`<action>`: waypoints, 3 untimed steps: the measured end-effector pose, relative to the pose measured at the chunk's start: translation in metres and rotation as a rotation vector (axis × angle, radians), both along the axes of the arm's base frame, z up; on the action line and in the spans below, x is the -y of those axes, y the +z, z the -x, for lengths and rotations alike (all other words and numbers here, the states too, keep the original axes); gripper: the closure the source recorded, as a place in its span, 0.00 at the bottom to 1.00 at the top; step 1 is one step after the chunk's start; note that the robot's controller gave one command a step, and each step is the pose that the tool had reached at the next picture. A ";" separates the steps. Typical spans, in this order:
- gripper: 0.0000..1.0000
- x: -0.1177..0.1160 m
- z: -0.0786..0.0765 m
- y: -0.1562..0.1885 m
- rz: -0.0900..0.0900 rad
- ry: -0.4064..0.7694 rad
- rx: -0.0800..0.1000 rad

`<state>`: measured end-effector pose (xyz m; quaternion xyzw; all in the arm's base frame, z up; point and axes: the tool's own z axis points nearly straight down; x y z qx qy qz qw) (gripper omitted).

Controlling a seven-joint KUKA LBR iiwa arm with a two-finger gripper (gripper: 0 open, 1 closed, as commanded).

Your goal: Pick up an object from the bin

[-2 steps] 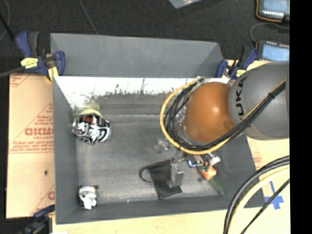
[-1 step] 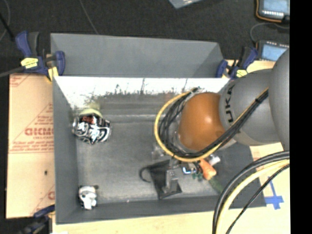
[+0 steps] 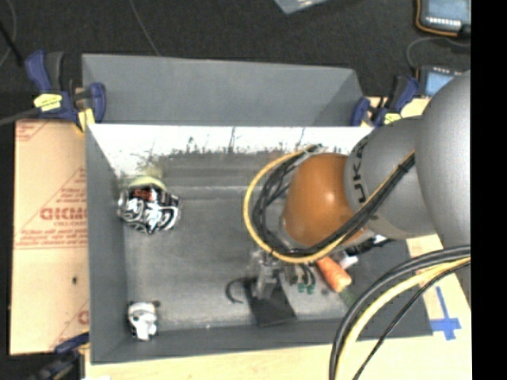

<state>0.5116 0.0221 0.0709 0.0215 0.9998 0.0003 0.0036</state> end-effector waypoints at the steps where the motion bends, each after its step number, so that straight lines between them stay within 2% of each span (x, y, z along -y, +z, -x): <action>1: 1.00 0.000 0.000 0.000 0.000 0.000 0.000; 3: 1.00 0.000 0.002 0.021 0.000 0.000 -0.006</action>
Offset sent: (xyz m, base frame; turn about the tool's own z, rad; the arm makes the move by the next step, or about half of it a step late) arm 0.0000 -0.0001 0.0599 0.0000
